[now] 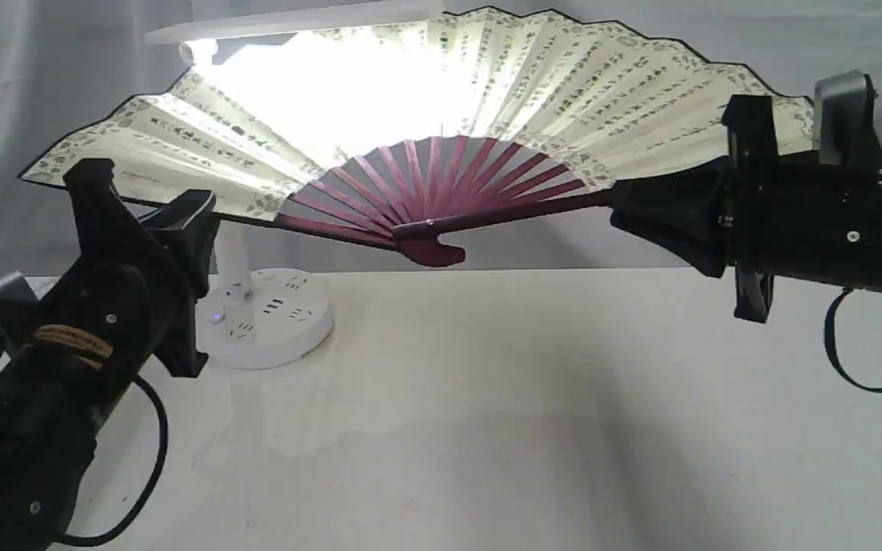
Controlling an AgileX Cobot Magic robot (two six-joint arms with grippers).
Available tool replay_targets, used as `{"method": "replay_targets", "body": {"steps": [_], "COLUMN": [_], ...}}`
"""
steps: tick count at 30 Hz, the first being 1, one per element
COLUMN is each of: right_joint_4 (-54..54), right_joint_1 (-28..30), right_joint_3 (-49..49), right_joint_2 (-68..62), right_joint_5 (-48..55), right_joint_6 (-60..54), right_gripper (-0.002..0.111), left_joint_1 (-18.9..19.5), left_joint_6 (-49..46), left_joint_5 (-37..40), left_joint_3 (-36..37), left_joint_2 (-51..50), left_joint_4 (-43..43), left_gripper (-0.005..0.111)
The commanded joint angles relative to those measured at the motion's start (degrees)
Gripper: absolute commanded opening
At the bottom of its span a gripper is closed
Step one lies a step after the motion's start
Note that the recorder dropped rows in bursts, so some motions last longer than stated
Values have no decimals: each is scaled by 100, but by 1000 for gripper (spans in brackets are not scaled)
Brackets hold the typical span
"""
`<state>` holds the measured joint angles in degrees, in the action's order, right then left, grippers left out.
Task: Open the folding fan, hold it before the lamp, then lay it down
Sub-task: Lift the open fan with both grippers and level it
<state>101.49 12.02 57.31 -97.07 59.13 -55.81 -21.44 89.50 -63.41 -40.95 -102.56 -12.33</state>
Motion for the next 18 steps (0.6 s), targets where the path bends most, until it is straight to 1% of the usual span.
{"method": "replay_targets", "body": {"steps": [1, 12, 18], "right_joint_4": [-155, -155, -155], "right_joint_1": [111, 111, 111], "right_joint_3": [53, 53, 53], "right_joint_2": [6, 6, 6], "right_joint_5": [-716, -530, -485], "right_joint_6": [-106, -7, 126], "right_gripper": [0, 0, 0], "left_joint_1": [215, 215, 215], "left_joint_6": [458, 535, 797], "left_joint_5": [-541, -518, 40], "left_joint_3": [-68, -185, -204], "left_joint_2": [128, 128, 128], "left_joint_4": [-998, -907, -845], "left_gripper": [0, 0, 0]}}
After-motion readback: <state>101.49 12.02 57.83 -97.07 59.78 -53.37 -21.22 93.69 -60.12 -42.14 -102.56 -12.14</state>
